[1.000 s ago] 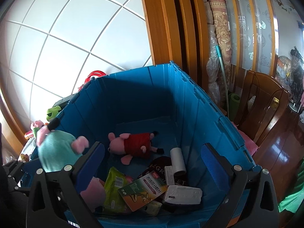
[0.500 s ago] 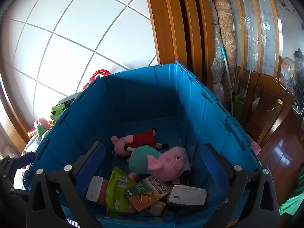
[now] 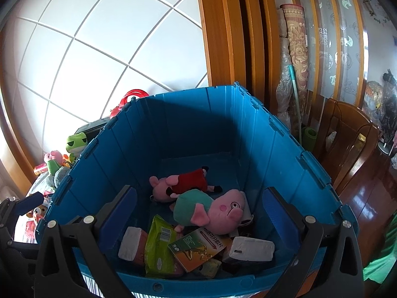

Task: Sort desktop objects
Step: 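Withdraw both open tools from the crate back over the pile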

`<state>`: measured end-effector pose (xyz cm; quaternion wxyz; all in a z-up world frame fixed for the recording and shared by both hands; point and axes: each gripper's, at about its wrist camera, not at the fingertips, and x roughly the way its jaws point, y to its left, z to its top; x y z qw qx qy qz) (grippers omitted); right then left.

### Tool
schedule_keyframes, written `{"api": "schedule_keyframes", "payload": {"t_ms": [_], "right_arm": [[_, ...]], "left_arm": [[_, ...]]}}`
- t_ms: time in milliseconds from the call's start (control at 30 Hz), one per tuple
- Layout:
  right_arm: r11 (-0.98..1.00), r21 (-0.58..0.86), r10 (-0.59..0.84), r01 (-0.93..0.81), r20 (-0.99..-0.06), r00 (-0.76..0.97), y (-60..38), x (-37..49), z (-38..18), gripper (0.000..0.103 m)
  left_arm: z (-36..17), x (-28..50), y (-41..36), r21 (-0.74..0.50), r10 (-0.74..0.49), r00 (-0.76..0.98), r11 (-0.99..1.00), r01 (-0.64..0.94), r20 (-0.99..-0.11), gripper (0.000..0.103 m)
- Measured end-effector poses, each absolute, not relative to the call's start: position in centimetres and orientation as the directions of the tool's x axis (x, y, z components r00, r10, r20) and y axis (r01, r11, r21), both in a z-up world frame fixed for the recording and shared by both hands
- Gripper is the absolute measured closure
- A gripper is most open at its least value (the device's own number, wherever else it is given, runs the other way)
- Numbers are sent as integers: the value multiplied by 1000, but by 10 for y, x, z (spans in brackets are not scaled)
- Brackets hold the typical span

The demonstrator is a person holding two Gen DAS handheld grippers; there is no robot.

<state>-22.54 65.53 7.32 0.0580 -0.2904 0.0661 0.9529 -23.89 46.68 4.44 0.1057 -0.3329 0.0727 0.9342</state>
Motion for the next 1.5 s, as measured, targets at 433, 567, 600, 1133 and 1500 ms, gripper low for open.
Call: {"api": "schedule_keyframes", "payload": {"t_ms": [433, 567, 600, 1133, 1500], "right_arm": [[-997, 55, 13, -49, -527, -850, 541, -234, 79, 0], [-999, 43, -25, 3, -517, -856, 474, -240, 74, 0], [-999, 43, -40, 21, -508, -861, 454, -240, 72, 0], [-985, 58, -158, 164, -691, -705, 251, -278, -69, 0], [-958, 74, -209, 276, -841, -500, 221, -271, -185, 0]], "left_arm": [[48, -235, 317, 22, 71, -827, -995, -100, -558, 4], [35, -237, 240, 28, 7, -827, -999, -28, -562, 3], [30, -237, 217, 22, -3, -824, -1000, -12, -566, 3], [-143, -241, 2, 97, -177, -592, -982, 164, -787, 8], [-235, -211, -9, 65, -185, -422, -957, 282, -887, 14]]}}
